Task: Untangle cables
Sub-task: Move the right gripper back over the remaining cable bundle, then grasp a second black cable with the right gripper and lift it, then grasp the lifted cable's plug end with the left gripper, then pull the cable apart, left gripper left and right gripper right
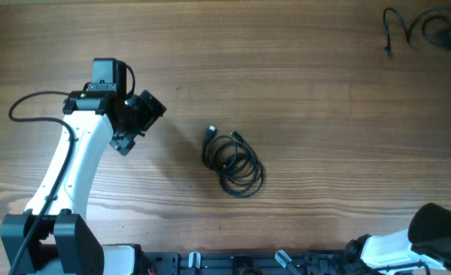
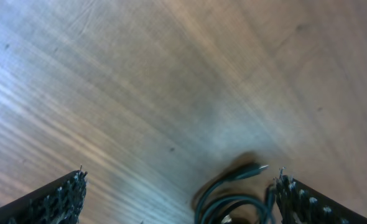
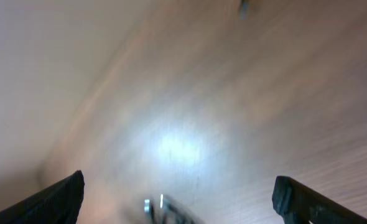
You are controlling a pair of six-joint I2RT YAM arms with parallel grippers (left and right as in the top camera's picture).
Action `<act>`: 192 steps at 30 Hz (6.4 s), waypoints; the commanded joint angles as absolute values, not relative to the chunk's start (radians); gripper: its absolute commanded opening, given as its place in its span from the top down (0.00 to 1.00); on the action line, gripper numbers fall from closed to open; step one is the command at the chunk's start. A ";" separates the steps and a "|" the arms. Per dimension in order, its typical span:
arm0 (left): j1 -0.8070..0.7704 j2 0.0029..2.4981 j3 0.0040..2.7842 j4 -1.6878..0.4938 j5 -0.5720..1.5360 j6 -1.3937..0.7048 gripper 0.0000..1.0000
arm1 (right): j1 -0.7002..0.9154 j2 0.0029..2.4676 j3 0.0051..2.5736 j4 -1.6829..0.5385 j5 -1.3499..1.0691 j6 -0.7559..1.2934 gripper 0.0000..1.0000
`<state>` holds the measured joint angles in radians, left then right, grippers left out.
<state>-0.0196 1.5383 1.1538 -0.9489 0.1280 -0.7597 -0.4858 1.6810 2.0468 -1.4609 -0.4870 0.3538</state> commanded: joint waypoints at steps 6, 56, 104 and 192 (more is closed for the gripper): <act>-0.022 1.519 1.163 -1.076 0.137 -0.736 0.00 | -0.080 1.696 1.868 -1.453 -0.299 0.425 0.00; 0.002 1.519 1.047 -1.009 0.043 -0.827 0.00 | 0.539 1.997 1.328 -0.808 -0.526 0.394 0.56; -0.032 1.518 1.047 -1.047 0.692 -0.413 0.04 | 0.562 1.488 1.367 -0.698 -0.380 0.873 0.96; 0.176 1.518 1.047 -0.762 1.207 -1.025 0.96 | 0.640 1.522 1.366 -0.665 -0.585 0.490 0.08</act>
